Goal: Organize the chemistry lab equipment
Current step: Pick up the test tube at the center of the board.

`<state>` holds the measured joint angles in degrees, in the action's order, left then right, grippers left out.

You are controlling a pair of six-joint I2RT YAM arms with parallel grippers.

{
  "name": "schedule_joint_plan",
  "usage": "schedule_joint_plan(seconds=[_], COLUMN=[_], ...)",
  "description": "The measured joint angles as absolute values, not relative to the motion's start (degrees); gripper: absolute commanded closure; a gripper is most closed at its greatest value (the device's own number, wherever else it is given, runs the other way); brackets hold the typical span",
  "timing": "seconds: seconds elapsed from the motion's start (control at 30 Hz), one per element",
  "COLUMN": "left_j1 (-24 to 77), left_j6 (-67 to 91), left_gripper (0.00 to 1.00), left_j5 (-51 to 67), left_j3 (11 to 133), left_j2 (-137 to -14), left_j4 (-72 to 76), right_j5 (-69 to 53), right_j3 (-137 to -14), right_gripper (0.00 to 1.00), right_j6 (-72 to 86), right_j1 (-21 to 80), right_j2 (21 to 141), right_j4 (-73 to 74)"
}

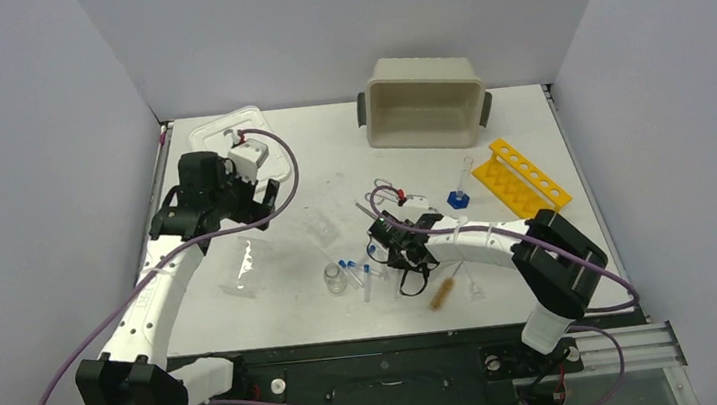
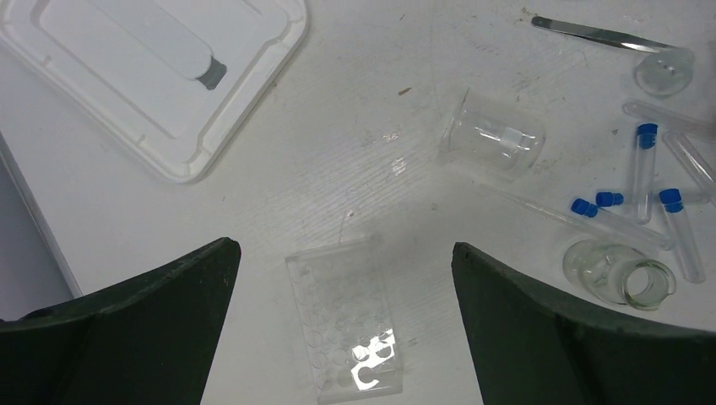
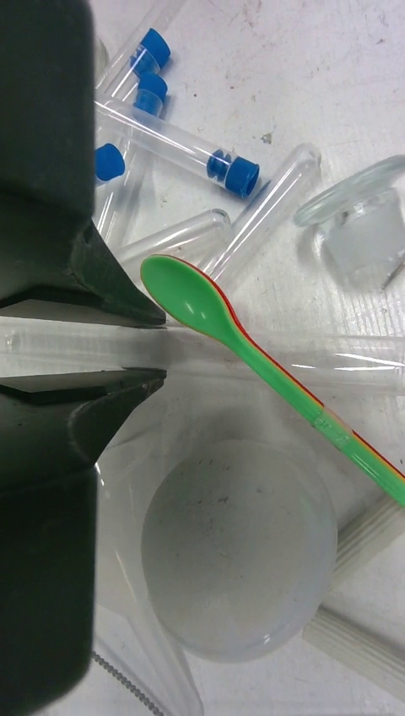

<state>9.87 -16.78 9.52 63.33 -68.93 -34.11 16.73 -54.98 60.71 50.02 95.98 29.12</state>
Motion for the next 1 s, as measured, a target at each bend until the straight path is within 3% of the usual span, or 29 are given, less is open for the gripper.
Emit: schedule_joint_plan(seconds=[0.27,0.5,1.0], left_j1=[12.6,13.2,20.7], left_j6=[-16.1,-11.0,1.9], left_gripper=[0.03,0.04,0.03], left_j5=[12.8,23.2,46.0], left_j3=[63.9,71.1,70.7], left_j2=[-68.4,-68.4,-68.3], left_j4=[-36.8,-40.6,-37.0], right_j5=[19.4,24.7,31.3], right_j3=[-55.9,-58.7,-67.6], right_gripper=[1.00,1.00,1.00], right_j6=[60.9,57.8,47.3], right_j1=[52.1,57.2,60.4], right_j2=[88.6,78.2,75.2], right_j4=[32.9,33.2,11.0])
